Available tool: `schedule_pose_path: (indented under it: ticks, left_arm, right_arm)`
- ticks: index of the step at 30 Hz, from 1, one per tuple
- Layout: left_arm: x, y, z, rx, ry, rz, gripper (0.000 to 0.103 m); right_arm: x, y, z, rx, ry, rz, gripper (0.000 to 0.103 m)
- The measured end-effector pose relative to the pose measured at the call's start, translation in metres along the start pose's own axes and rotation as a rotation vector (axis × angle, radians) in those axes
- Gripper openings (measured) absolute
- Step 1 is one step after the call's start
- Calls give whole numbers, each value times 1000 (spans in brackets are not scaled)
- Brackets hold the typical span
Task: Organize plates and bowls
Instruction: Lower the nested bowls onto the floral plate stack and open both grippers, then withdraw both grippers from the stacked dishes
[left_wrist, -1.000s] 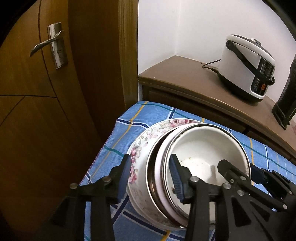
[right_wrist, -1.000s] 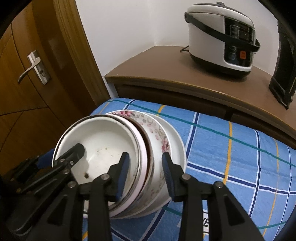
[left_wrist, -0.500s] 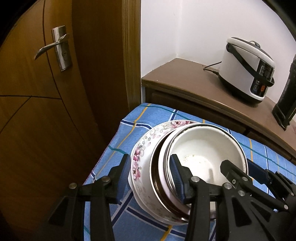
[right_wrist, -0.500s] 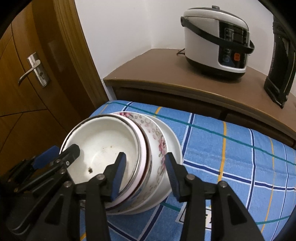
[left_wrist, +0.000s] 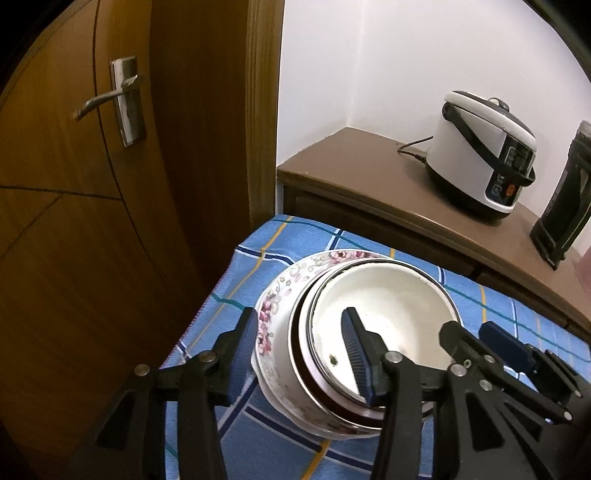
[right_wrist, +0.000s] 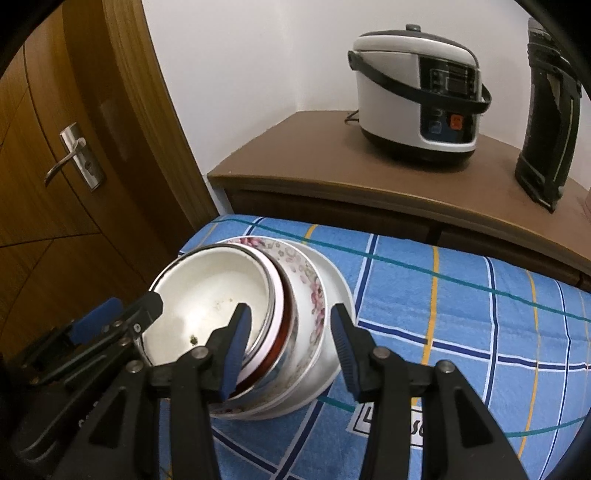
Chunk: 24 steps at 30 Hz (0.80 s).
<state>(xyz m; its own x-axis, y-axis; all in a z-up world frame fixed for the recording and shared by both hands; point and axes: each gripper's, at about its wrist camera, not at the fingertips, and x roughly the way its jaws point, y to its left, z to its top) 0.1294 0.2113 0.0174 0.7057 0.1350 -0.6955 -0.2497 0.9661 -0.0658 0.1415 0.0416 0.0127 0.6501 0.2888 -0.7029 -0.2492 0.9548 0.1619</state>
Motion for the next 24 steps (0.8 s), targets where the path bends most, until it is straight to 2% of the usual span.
schedule_pose_path:
  ticks: [7, 12, 24]
  left_arm:
    - [-7, 1, -2, 2, -19, 14, 63]
    - [-12, 4, -5, -23, -34, 19, 73]
    - [-18, 4, -7, -17, -46, 47, 75]
  right_arm:
    - [-8, -4, -4, 14, -15, 10, 46]
    - [-15, -6, -8, 22, -30, 10, 46]
    - [-19, -6, -11, 26, -31, 9, 47]
